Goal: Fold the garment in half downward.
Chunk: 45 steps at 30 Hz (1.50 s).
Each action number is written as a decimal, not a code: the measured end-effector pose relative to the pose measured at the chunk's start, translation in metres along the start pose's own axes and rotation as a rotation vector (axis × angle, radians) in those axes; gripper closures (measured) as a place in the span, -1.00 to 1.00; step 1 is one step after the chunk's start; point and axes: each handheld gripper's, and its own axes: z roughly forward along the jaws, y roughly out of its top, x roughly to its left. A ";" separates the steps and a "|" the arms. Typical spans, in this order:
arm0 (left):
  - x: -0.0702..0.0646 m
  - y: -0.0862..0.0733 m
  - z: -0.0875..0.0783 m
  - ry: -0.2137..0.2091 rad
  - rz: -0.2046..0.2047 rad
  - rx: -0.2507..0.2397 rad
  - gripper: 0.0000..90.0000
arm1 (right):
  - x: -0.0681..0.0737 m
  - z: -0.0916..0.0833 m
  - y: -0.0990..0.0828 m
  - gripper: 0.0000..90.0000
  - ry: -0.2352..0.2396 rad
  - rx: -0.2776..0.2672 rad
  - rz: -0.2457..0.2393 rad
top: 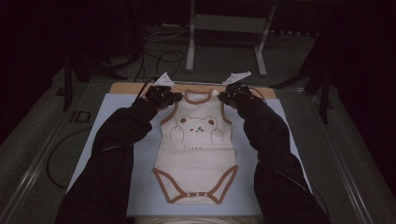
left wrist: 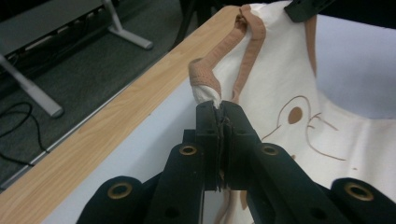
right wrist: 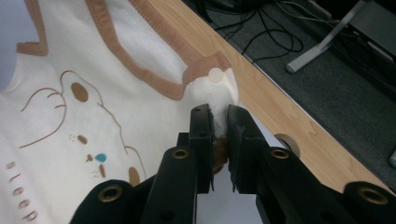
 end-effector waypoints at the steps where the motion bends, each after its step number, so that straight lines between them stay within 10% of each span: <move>1: -0.002 0.000 -0.002 -0.004 0.000 -0.009 0.93 | 0.001 -0.003 -0.001 0.82 -0.001 -0.009 -0.002; 45: -0.088 -0.035 -0.076 -0.128 0.179 -0.026 0.93 | 0.093 -0.094 -0.052 0.81 0.076 -0.123 -0.090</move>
